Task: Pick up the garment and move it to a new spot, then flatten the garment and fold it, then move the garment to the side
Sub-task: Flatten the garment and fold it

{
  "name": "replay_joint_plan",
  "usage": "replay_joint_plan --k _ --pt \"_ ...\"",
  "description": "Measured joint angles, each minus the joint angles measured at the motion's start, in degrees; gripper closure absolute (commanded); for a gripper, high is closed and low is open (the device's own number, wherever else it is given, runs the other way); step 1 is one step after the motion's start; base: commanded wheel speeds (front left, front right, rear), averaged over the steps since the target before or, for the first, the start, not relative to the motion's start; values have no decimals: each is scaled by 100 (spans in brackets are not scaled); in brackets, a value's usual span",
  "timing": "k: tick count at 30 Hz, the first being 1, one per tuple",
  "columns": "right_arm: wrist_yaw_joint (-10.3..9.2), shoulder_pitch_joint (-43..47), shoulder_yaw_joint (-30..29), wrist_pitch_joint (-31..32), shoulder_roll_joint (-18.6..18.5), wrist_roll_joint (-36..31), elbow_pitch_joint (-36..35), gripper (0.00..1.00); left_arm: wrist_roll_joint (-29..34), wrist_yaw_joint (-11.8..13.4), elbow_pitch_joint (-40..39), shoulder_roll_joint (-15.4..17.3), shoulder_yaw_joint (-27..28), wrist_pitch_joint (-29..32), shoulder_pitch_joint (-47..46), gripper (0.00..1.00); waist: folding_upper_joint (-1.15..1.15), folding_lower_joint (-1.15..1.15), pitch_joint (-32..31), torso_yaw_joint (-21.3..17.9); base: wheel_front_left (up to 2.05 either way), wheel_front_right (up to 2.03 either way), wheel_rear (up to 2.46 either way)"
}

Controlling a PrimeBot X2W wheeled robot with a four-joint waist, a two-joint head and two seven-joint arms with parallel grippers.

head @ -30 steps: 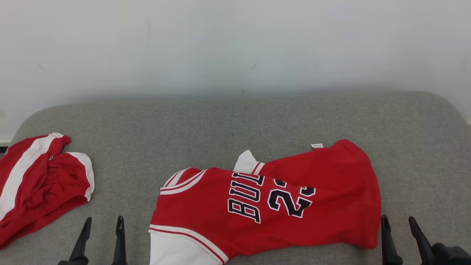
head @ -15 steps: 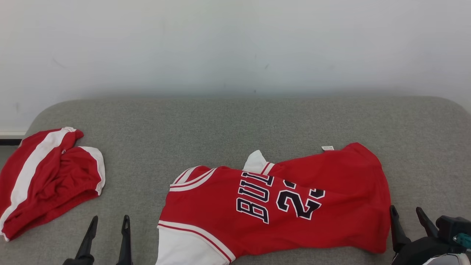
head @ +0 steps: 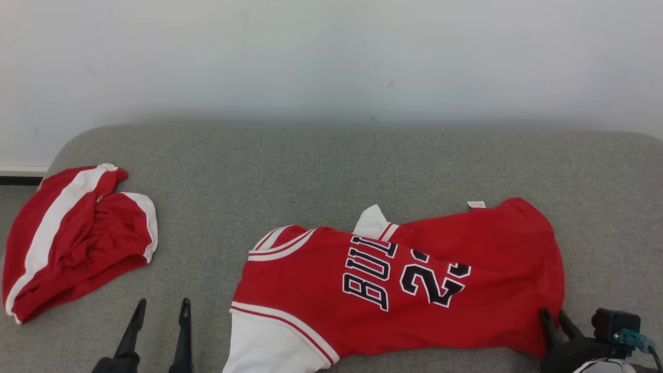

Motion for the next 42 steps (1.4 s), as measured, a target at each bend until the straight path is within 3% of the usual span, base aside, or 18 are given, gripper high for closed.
replay_joint_plan --k 6,12,19,30,31,32,33,42 --pt "0 -275 241 -425 -123 163 203 100 -1 -13 27 -1 15 0 -25 0 0 0 41 -17 0 0 0" --pt "0 -520 503 -759 -309 330 -86 100 -2 -14 47 -27 15 0 -77 0 0 0 76 -38 0 0 0" --pt "0 -1180 767 -603 -514 417 -220 100 -9 -25 97 -78 -49 0 -203 0 0 0 158 55 0 0 0" --pt "0 -2277 1077 -468 -637 394 801 100 -11 -73 199 -122 -135 0 -424 0 0 0 398 331 0 0 0" --pt "0 -2351 1107 -501 -637 371 927 83 -11 -73 202 -124 -134 0 -441 0 0 1 426 350 0 0 0" --pt "0 -2412 1133 -516 -635 366 1065 33 -11 -73 211 -127 -134 0 -451 0 0 1 453 367 0 0 0" --pt "0 -2462 1168 -530 -634 355 1212 0 -10 -74 225 -131 -134 0 -458 0 0 0 475 381 0 0 0" --pt "0 -2622 1417 -933 -616 342 1718 0 2 -79 291 -144 -90 0 -476 0 0 0 415 298 0 0 0"
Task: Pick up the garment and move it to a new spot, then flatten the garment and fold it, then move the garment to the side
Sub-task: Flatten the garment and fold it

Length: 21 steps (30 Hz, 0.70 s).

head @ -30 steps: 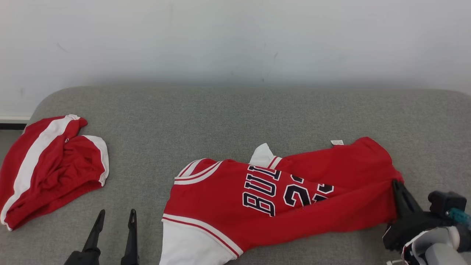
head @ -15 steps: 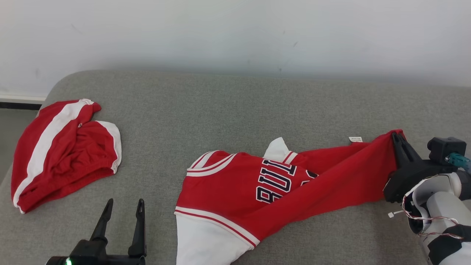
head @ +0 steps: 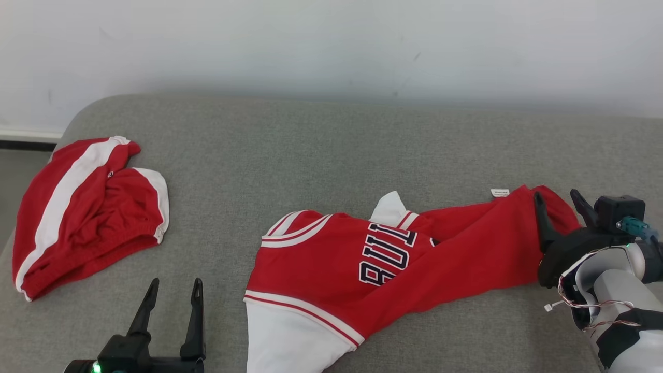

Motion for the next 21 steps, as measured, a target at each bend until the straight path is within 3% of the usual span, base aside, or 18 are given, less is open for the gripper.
replay_joint_plan --k 6,13,21 --pt "0 268 70 -104 -38 4 -361 0 4 -26 8 0 52 0 87 0 0 0 -198 -194 0 0 0" --pt "0 1220 -424 -126 -153 -183 -1861 0 5 -38 -32 3 126 0 244 0 0 -1 -414 -415 0 0 0" --pt "0 2483 -948 -129 122 -514 -3267 0 12 -41 -101 10 233 0 371 0 0 -1 -523 -615 0 0 0"
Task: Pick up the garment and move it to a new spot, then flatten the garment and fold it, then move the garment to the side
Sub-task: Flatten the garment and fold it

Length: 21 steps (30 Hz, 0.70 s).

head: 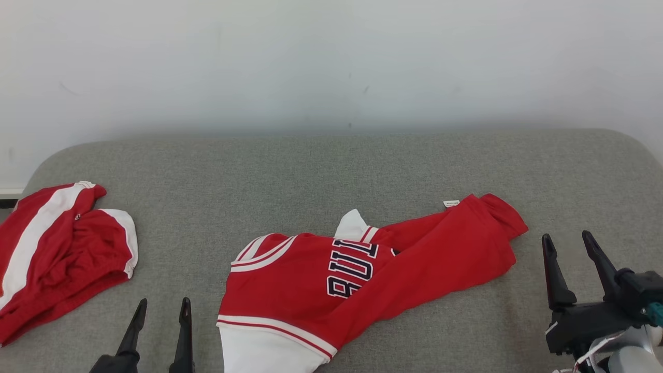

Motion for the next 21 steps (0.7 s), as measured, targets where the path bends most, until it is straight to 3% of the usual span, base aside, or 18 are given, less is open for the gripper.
replay_joint_plan --k 9,21 --pt "0 935 -410 0 510 -278 -982 0 47 7 -94 -11 7 0 38 0 0 0 -3 -65 0 0 0" --pt "0 1767 -625 182 962 -474 -1752 0 104 58 -281 -4 40 0 185 0 0 1 -76 -57 0 0 0"
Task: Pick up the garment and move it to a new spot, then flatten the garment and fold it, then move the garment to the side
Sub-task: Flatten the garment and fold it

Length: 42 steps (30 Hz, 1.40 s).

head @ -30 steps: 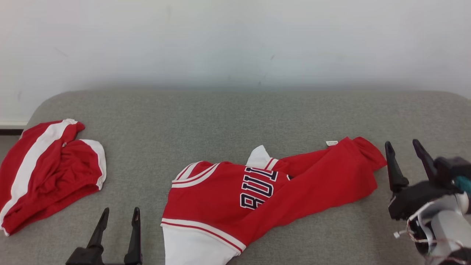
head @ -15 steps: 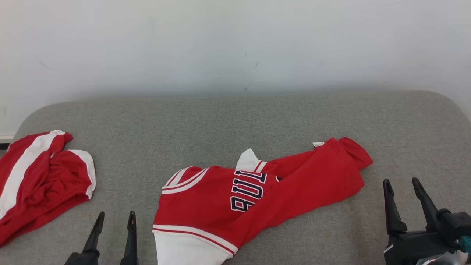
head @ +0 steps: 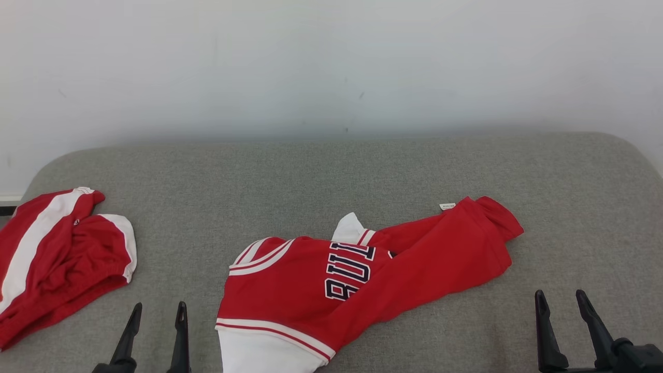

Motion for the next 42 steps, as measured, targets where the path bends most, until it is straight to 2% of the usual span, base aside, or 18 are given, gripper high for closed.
replay_joint_plan --k 9,27,33,42 --pt "0 147 90 129 99 4 -268 0 33 47 -68 8 13 0 98 0 0 0 -34 67 0 0 0" --pt "0 168 215 180 135 25 -187 0 -29 89 29 18 -20 0 155 0 0 0 -21 153 0 0 0" --pt "0 -76 219 213 -65 57 185 0 -108 40 367 -8 -234 0 164 0 0 0 6 168 0 0 0" --pt "0 -777 310 210 -424 198 1141 0 -224 -60 1311 -43 -829 0 65 0 0 0 163 202 0 0 0"
